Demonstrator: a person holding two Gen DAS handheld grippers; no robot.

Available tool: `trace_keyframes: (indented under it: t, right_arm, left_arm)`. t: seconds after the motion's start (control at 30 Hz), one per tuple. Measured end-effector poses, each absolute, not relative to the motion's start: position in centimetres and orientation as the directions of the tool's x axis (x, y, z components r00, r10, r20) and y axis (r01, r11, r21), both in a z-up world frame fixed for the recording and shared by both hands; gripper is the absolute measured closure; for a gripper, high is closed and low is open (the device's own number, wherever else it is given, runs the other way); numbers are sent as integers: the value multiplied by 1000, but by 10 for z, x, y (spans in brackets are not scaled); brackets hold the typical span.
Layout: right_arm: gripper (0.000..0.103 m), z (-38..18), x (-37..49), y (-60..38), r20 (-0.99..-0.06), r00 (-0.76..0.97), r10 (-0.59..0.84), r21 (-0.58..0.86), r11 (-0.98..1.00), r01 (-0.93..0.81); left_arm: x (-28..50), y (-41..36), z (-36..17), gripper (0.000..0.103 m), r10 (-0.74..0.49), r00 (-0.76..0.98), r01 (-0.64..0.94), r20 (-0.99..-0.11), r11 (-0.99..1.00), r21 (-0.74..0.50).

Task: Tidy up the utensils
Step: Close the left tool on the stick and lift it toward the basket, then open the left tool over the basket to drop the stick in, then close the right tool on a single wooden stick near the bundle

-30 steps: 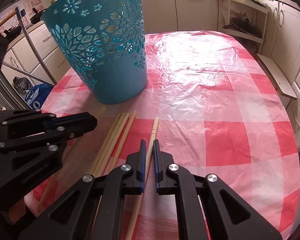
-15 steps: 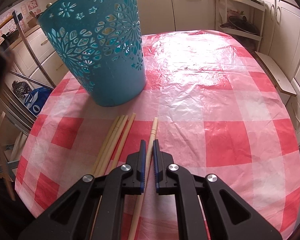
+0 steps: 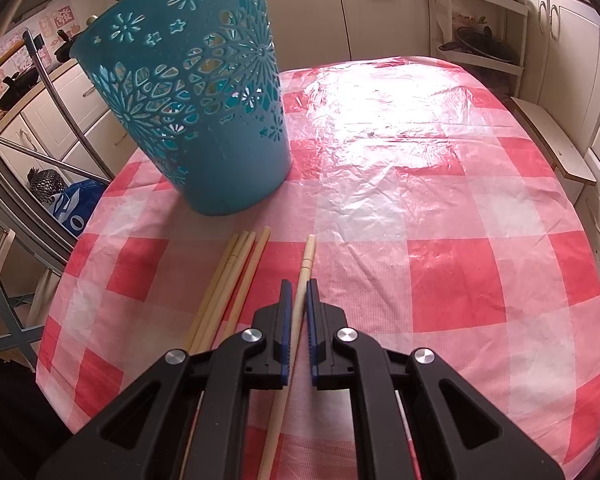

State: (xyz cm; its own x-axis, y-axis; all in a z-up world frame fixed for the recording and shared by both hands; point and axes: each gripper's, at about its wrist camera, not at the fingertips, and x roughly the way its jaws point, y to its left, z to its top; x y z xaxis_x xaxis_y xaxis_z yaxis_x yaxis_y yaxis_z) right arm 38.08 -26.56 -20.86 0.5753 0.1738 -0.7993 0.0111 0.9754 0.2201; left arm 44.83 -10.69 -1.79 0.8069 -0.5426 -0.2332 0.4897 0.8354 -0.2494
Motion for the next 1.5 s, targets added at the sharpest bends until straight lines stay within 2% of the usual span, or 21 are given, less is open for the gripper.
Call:
trace_keyframes:
  t: [0.23,0.33,0.6,0.87,0.97,1.03,1.13,1.23,1.33,1.5]
  right_arm:
    - [95,-209,381,-269,-799,572,183,228,974,7]
    - [95,-209,381,-269,-800,572,182,226,974,6]
    - [95,-208,382,-267,-802,569,180,221,975,3]
    - [95,-208,381,-262,-803,575,159,190,982,-6]
    - [95,-208,380,-261,-802,577,156,189,982,-3]
    - [95,-208,380,-261,-802,578,153,185,983,-3]
    - [96,-208,379,-260,-800,581,150,181,983,-5]
    - [96,-209,378,-262,-796,585,156,190,982,-3]
    - [97,-209,377,-264,-792,589,162,200,980,-1]
    - [97,-209,374,-269,-785,602,148,202,979,24]
  left_arm:
    - [485,-122,-7,98,-379,915,337,-139,907,-252]
    - [499,-126,-13,98,-322,937,282,-137,926,-250]
    - [514,-142,-44,98,-277,933,239,-232,955,-178]
    - [508,-139,-77,97,-261,883,231,-390,965,-124]
    - [499,-132,-81,87,-256,862,232,-438,967,-110]
    - [487,-124,-82,71,-245,860,218,-447,969,-112]
    - [460,-110,-81,56,-243,855,198,-458,969,-146]
    - [433,-102,-86,49,-240,848,176,-472,968,-177]
    - [415,-102,-95,47,-243,831,162,-500,966,-199]
    - [398,-124,-95,44,-248,836,206,-490,969,-139]
